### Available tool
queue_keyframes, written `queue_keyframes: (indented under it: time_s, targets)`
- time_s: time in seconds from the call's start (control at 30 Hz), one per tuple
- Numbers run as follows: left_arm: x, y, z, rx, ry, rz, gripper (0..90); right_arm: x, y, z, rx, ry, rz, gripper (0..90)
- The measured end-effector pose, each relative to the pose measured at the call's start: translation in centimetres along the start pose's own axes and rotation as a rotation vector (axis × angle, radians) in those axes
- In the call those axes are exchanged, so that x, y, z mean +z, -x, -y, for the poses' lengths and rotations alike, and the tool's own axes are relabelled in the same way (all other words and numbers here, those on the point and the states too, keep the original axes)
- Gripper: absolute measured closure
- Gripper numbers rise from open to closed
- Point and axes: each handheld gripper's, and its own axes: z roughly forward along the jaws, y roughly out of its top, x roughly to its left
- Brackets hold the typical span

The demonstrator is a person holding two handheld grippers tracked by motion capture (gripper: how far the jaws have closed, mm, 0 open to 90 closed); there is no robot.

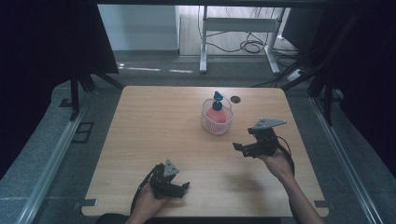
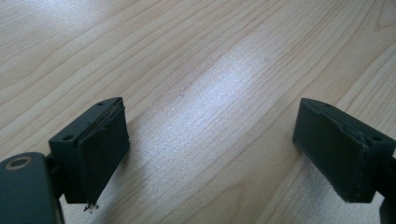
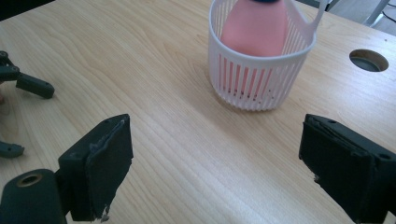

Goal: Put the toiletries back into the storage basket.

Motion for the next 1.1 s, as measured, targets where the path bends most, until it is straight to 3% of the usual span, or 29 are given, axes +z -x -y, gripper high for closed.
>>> queue_keyframes:
  time_s: [0.7,1.1]
  targets:
    - [0.0,0.0,0.0,-0.002,0.001,-0.002,10.2,-2.1,-0.6,3.3,-0.001,-0.019,0.021,7.7]
    - [0.0,0.1,0.0,-0.007,0.001,-0.003,10.3,-3.2,-0.7,6.4,-0.001,-0.056,0.062,3.2]
